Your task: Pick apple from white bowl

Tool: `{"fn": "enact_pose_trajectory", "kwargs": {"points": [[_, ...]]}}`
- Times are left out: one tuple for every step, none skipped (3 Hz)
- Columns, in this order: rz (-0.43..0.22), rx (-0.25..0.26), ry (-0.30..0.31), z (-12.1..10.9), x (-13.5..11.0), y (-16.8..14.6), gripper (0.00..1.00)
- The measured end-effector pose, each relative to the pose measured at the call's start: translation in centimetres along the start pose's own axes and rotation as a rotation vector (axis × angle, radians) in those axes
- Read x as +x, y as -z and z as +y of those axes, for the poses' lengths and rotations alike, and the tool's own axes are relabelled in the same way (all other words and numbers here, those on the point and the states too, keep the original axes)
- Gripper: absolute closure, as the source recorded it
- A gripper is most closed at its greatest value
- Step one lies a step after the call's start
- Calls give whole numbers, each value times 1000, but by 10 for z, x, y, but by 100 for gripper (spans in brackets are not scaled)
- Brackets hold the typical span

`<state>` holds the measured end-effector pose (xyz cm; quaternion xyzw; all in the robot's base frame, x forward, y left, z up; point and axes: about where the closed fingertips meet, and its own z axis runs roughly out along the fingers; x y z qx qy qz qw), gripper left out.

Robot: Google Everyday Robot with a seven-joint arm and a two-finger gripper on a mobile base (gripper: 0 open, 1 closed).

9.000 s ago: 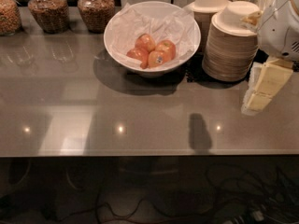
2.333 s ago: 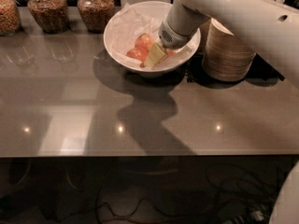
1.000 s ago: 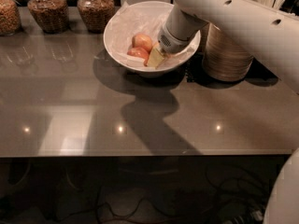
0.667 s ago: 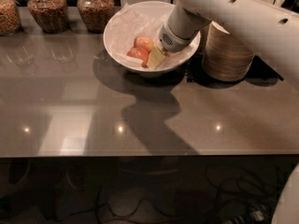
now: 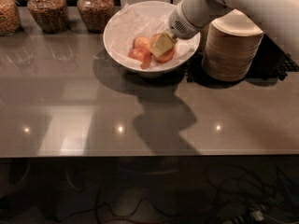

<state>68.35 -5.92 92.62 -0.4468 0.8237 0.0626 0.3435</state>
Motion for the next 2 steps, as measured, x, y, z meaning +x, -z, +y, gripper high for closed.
{"fn": "enact_pose_trajectory", "kwargs": {"points": [[-100, -65, 88, -5, -8, 18, 100], [-189, -171, 195, -6, -14, 45, 100]]}}
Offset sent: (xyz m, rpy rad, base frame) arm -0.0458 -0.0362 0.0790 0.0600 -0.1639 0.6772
